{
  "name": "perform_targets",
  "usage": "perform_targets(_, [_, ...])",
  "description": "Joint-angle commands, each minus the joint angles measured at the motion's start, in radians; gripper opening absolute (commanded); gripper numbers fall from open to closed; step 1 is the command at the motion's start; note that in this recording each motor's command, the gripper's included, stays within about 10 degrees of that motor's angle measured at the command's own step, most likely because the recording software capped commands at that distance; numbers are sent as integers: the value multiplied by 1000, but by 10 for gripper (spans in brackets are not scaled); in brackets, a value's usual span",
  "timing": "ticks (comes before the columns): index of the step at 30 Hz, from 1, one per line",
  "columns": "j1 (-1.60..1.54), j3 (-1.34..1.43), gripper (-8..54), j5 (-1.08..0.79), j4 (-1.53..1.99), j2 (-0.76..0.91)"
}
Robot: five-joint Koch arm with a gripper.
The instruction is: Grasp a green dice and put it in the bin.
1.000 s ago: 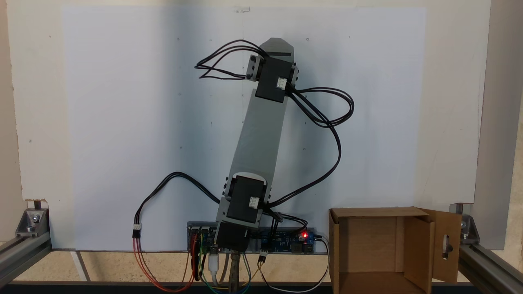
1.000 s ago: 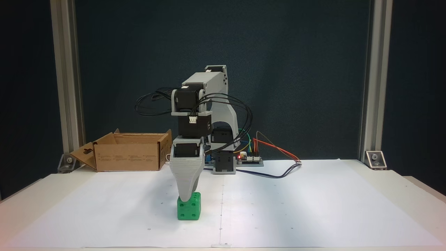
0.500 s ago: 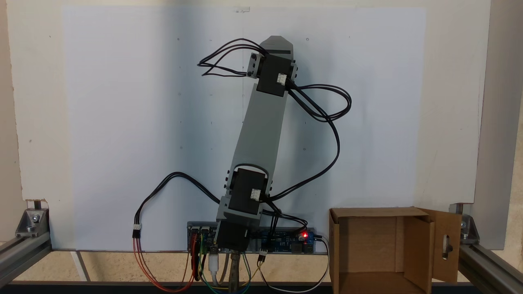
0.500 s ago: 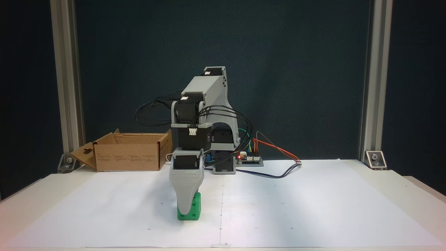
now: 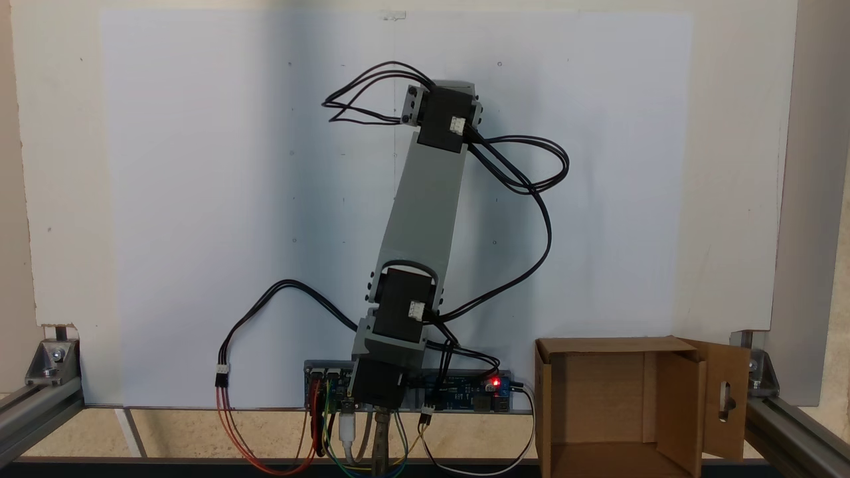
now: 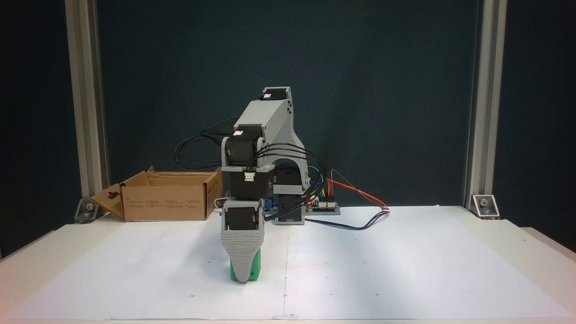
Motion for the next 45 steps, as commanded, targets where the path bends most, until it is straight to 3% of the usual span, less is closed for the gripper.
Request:
perform_targets(1, [-12,-14,115,-5,-2,15])
perform_targets(6, [-8,-14,115,29,14,41])
perform_targets(18, [-12,-77,115,55,310,611])
perform_targets(20, [-5,-77,115,55,327,646])
perform_targets(27, [458,-81,115,29,285,667])
perform_targets(35, [1038,-97,115,-193,189,663])
perform_targets(45, [1508,-97,115,-325,-6,471])
